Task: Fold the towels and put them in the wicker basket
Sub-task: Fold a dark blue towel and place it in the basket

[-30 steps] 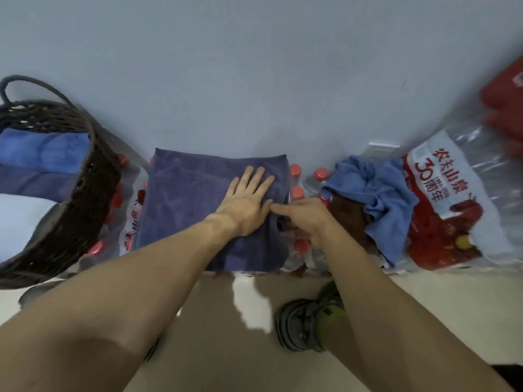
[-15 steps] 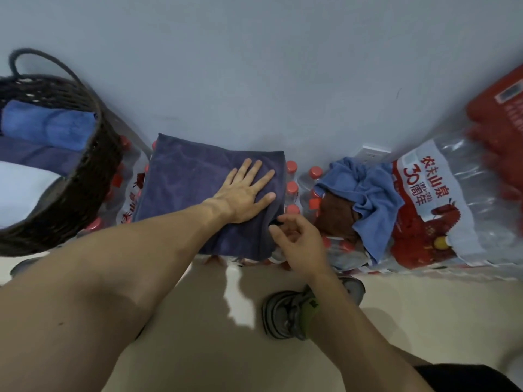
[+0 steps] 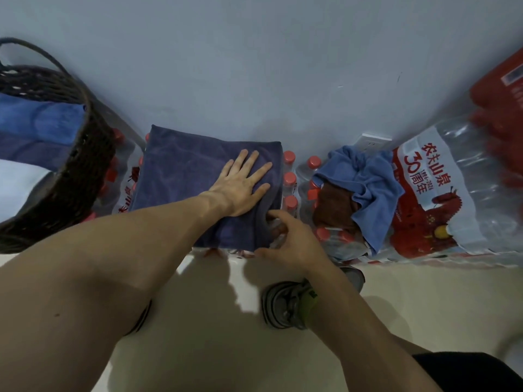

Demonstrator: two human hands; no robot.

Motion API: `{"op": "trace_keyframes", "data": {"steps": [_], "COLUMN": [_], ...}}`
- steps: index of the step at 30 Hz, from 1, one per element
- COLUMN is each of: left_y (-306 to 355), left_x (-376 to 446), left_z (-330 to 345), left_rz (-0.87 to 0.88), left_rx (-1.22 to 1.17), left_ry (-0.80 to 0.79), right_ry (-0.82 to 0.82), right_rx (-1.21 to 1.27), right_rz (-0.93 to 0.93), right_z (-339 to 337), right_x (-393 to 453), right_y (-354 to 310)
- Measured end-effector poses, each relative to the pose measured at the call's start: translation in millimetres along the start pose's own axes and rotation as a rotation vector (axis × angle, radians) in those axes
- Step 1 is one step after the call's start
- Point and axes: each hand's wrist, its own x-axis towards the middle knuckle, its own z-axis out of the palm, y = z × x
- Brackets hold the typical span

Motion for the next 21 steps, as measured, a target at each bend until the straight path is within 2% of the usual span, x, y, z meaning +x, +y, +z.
{"op": "trace_keyframes", "data": {"steps": [8,15,17,21], "left_y": [-1,-4,-4,-5], "left_x": [2,3,3,4], "left_z": [3,3,3,2], "left_rz": [0.000,0.013,0.020,0.022], "left_rx": [0.007,-0.002,-0.008,-0.021], "left_ry": [0.013,0.007,-0.001,-0.022], "right_ry": [0.159,0.252,0.204,-0.034], "right_rx": [0.324,0.262,0.241,0.203], "right_rz": [0.039,-0.137,-0.122,0.009], "right_z": [2,-26,-31,-43], "right_x": [-8,-8,-8,-14], "right_y": [-6,-37,-47,-51]}}
